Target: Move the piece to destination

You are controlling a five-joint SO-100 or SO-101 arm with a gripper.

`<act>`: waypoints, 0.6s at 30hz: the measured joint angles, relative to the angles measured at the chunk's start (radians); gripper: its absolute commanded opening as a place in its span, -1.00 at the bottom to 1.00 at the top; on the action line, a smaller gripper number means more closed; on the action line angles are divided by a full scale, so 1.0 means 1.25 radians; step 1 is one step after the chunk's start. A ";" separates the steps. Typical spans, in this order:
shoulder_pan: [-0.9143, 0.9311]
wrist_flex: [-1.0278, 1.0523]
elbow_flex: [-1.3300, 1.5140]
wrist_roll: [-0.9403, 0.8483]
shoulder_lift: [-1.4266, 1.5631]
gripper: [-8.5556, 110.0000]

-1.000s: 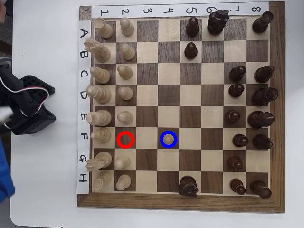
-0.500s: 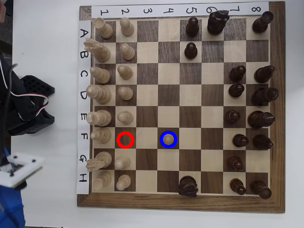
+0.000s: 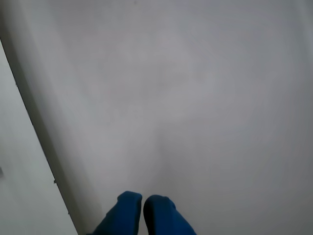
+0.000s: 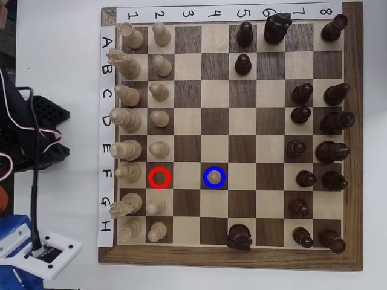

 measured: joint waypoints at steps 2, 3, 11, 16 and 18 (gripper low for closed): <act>0.015 -0.004 0.025 -0.010 0.011 -0.86; 0.021 -0.005 0.038 -0.015 0.017 -0.86; 0.082 -0.004 0.129 -0.071 0.085 -0.86; 0.121 0.015 0.183 -0.119 0.136 -0.85; 0.137 0.028 0.204 -0.141 0.157 -0.85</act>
